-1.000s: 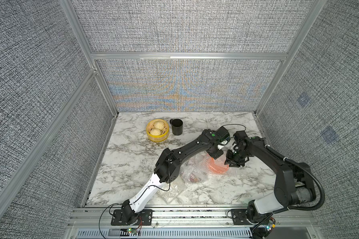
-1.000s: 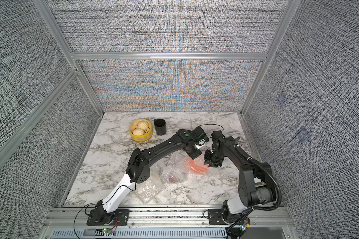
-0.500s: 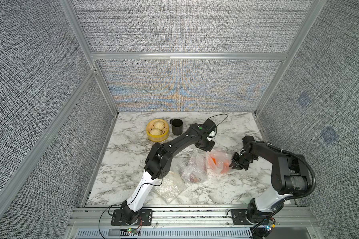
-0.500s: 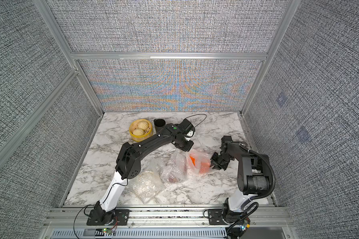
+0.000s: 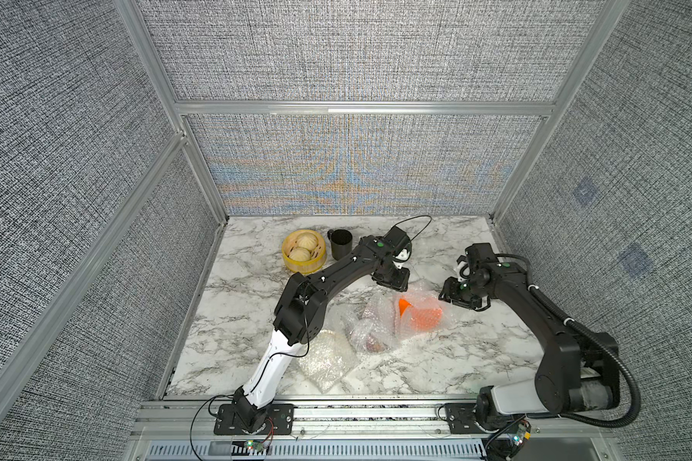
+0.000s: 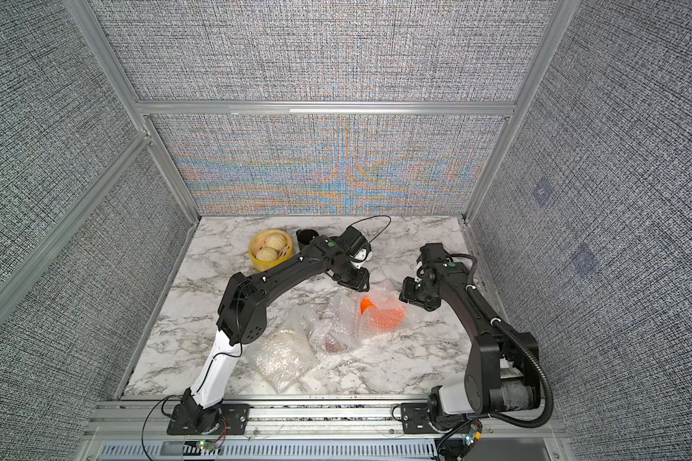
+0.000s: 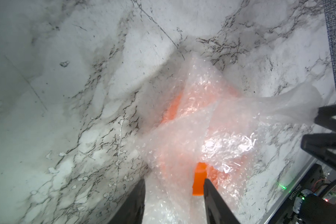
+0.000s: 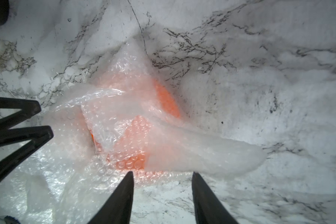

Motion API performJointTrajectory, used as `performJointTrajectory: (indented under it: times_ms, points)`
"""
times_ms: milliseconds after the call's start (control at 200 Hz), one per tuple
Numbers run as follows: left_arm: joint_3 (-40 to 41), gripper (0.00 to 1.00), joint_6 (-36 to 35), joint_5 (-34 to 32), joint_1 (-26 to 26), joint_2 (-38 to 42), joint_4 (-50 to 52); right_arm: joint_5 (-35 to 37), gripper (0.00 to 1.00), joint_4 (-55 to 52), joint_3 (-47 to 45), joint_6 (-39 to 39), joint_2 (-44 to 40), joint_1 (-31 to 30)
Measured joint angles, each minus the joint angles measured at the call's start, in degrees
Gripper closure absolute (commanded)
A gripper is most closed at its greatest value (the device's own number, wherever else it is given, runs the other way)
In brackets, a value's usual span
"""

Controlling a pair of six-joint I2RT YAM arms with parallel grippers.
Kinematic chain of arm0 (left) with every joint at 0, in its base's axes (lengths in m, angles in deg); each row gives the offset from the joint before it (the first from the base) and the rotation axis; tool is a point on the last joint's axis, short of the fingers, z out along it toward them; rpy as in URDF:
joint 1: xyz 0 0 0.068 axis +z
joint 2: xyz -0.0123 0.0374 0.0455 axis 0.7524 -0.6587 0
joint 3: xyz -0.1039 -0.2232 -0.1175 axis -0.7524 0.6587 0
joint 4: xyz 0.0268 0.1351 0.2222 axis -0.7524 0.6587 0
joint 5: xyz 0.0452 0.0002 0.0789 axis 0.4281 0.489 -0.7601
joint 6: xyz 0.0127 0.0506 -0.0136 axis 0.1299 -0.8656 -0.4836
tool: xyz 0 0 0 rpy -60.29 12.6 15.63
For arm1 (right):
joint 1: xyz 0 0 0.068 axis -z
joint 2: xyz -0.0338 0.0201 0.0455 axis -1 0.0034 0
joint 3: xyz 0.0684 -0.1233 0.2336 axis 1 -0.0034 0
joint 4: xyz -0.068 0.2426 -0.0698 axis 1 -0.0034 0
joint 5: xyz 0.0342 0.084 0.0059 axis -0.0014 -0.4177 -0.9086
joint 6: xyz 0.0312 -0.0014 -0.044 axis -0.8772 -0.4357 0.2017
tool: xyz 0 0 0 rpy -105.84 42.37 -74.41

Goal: Unpack dinner plates from bubble wrap
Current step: Unwrap the bubble wrap at the center of the board.

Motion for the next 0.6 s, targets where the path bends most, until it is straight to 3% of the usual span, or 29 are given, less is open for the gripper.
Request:
performJointTrajectory:
  times_ms: [280, 485, 600]
  points:
    - [-5.11, 0.55, -2.21, 0.35, -1.14, -3.78, 1.53, -0.07, 0.51, 6.45, -0.70, 20.04, -0.28, -4.57]
    - [-8.35, 0.75, -3.63, -0.04, -1.49, -6.21, 4.46, 1.97, 0.53, 6.16, 3.26, 34.58, 6.10, -5.46]
    - [-7.82, 0.76, -4.57, -0.48, -1.42, -6.10, 5.66, 2.54, 0.53, 5.27, 4.98, 40.26, 9.11, -5.46]
